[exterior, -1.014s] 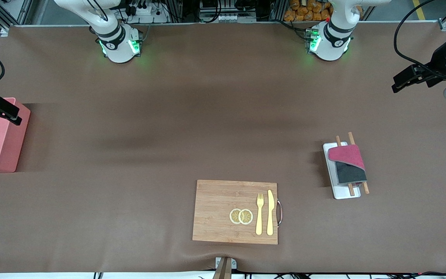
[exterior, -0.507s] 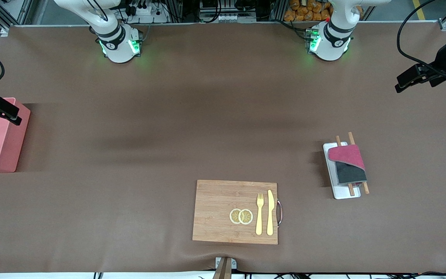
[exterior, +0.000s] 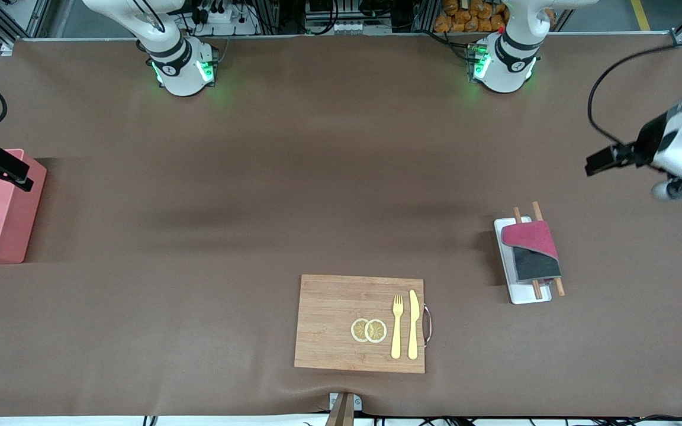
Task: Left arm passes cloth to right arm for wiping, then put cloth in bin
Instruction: 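Move the left gripper toward the pink-grey cloth on the white tray, then lower the left gripper and grasp the pink-grey cloth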
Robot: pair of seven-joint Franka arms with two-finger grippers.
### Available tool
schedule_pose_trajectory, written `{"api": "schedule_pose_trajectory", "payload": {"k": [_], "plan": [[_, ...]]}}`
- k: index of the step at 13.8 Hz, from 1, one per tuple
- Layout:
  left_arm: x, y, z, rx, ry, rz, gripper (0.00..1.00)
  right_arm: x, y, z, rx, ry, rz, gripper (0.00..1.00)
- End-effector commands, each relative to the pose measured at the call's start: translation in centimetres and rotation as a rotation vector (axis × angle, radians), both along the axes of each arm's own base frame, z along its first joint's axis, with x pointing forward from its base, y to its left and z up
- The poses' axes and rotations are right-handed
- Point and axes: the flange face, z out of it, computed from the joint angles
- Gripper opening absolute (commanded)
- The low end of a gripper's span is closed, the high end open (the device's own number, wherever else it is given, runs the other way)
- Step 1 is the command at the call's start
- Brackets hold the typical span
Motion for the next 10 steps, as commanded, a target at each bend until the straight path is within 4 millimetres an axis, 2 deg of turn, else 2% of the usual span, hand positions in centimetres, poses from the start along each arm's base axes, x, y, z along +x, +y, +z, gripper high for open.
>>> {"api": "schedule_pose_trajectory", "payload": {"k": [1, 4, 8, 10], "plan": [[2.2, 0.9, -3.7, -0.006, 0.006, 0.026, 1.0, 0.0, -0.4, 0.0, 0.016, 0.004, 0.001, 1.0], [3.8, 0.8, -9.4, -0.01, 0.028, 0.027, 1.0, 0.0, -0.4, 0.0, 0.015, 0.002, 0.002, 1.0], [5.4, 0.5, -15.5, -0.008, 0.075, 0.024, 1.0, 0.0, -0.3, 0.0, 0.015, 0.002, 0.003, 1.0], [5.6, 0.5, -18.4, -0.006, 0.107, 0.024, 0.96, 0.0, -0.3, 0.0, 0.015, 0.002, 0.003, 1.0]]}}
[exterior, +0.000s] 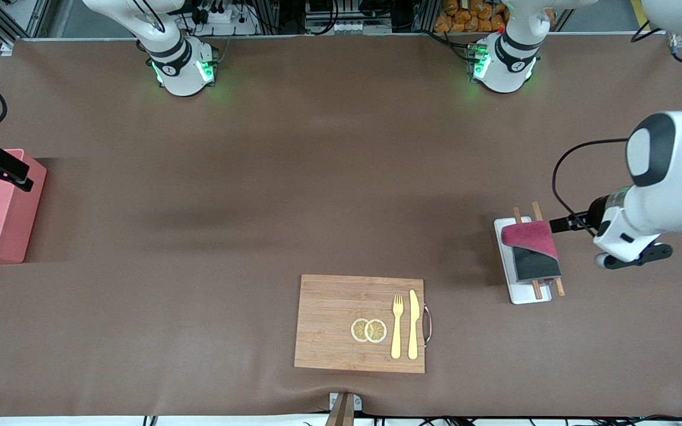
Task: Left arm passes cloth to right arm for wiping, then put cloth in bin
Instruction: 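Lower the left gripper and grasp the pink-grey cloth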
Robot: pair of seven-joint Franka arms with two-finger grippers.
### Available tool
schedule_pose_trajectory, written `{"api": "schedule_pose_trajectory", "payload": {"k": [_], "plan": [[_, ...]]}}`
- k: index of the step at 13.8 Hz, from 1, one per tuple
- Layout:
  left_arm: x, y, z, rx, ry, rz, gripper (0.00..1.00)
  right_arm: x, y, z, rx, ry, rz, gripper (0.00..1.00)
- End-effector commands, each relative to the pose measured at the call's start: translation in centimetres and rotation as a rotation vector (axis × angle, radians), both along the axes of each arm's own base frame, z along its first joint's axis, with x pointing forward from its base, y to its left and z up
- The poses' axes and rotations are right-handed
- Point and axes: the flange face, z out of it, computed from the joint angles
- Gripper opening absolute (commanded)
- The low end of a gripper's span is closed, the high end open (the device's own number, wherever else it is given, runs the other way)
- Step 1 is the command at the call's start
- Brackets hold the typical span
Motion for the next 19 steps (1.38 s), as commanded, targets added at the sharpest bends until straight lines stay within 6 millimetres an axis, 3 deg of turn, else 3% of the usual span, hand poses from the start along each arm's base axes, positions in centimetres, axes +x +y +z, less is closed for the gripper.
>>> {"api": "schedule_pose_trajectory", "payload": {"k": [1, 5, 8, 15, 19], "plan": [[0.2, -0.3, -2.9, -0.011, 0.015, 0.008, 0.95, -0.1, -0.3, 0.2, 0.015, -0.001, 0.003, 1.0], [0.4, 0.3, -6.5, -0.011, 0.018, 0.019, 0.9, 0.0, -0.2, 0.1, 0.016, 0.001, 0.003, 1.0], [0.7, 0.8, -8.3, -0.013, 0.02, 0.028, 0.8, -0.2, -1.1, 0.0, 0.017, 0.012, -0.012, 1.0], [0.9, 0.9, -8.7, -0.014, 0.023, 0.033, 0.5, -0.1, -0.6, 0.1, 0.018, 0.007, -0.01, 1.0], [0.9, 0.6, -8.7, -0.013, 0.023, 0.029, 0.22, -0.1, -0.7, -0.1, 0.019, 0.011, -0.01, 1.0]]}}
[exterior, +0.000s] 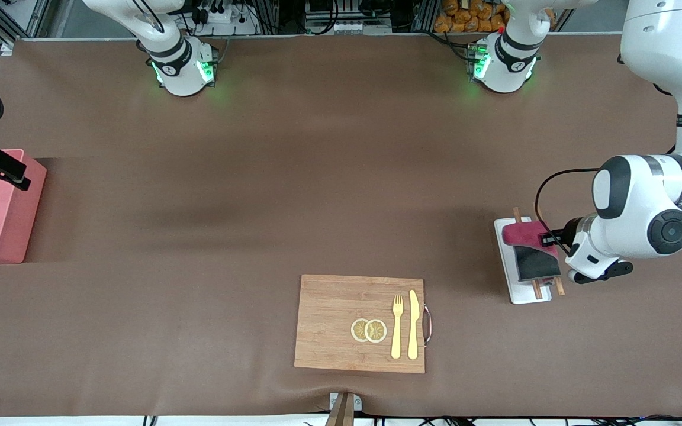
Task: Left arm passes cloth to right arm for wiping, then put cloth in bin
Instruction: 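Lower the left gripper and grasp the pink-grey cloth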
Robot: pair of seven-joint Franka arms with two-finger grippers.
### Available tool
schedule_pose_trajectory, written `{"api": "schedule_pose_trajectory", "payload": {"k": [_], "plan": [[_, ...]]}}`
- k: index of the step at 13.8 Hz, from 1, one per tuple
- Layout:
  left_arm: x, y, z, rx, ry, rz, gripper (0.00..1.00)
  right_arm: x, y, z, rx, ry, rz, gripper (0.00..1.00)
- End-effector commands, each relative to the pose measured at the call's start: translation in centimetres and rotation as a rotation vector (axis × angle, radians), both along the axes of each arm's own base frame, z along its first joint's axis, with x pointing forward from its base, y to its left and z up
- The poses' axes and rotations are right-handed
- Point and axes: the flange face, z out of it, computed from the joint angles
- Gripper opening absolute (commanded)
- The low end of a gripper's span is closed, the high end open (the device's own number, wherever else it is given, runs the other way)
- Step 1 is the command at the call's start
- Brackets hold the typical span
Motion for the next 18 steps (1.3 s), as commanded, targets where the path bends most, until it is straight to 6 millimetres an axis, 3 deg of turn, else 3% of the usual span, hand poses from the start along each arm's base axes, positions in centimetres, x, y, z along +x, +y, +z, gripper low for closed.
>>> {"api": "schedule_pose_trajectory", "payload": {"k": [1, 2, 8, 12, 15, 18], "plan": [[0.1, -0.1, 0.2, -0.013, -0.01, 0.018, 0.1, 0.0, -0.1, 0.0, 0.017, 0.003, 0.004, 1.0], [0.1, -0.3, 0.2, -0.013, -0.01, 0.016, 0.0, 0.0, -0.1, 0.0, 0.017, 0.004, 0.004, 1.0], [0.0, -0.6, 1.2, -0.015, -0.017, 0.009, 0.0, -0.1, 0.1, -0.6, 0.019, 0.021, 0.007, 1.0], [-0.7, -3.0, 7.0, -0.036, -0.066, -0.023, 0.0, -0.1, -0.1, -0.7, 0.019, 0.023, 0.004, 1.0], [-2.3, -8.0, 11.4, -0.107, -0.079, -0.042, 0.0, 0.0, 0.1, -0.7, 0.019, 0.021, 0.002, 1.0], [-3.7, -16.6, 15.3, -0.206, -0.093, 0.069, 0.0, 0.0, 0.0, -0.9, 0.019, 0.026, -0.003, 1.0]]}}
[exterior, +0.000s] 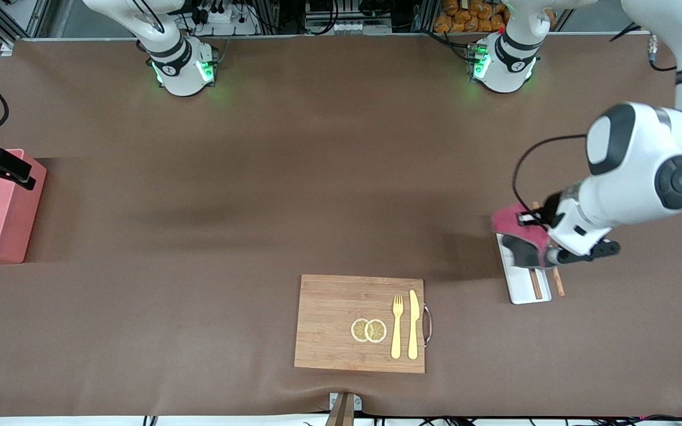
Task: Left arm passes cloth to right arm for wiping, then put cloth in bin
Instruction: 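Lift the cloth with the left gripper while the right gripper approaches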
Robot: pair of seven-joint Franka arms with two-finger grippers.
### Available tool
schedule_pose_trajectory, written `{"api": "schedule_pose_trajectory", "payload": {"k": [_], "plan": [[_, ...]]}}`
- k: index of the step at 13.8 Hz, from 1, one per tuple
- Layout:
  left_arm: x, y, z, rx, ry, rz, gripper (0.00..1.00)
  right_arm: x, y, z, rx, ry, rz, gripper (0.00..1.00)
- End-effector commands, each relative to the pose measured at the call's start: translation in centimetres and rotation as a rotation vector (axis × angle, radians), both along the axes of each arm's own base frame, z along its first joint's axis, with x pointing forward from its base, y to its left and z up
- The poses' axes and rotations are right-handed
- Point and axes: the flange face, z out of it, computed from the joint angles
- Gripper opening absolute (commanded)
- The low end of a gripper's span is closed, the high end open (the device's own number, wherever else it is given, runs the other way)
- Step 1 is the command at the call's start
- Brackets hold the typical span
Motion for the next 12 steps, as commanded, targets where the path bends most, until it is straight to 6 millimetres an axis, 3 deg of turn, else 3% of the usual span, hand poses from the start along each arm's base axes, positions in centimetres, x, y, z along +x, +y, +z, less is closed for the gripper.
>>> {"api": "schedule_pose_trajectory", "payload": {"k": [1, 3, 6, 9, 12], "plan": [[-1.4, -8.0, 3.8, -0.056, -0.009, 0.09, 0.0, 0.1, -0.1, -0.2, 0.021, 0.003, -0.006, 1.0], [-2.3, -14.9, 5.6, -0.079, -0.001, 0.198, 0.0, 0.0, 0.5, -1.4, 0.176, 0.055, -0.097, 1.0], [-5.6, -25.2, 6.8, -0.124, -0.011, 0.317, 0.0, -0.3, 0.9, -2.5, 0.296, 0.151, -0.318, 1.0], [-8.0, -32.3, 6.1, -0.216, -0.008, 0.551, 0.0, -1.2, 2.9, -2.7, 0.383, 0.286, -0.556, 1.0], [-8.9, -36.9, 4.2, -0.334, 0.039, 0.829, 0.0, -1.1, 5.3, -4.2, 0.471, 0.463, -0.747, 1.0]]}}
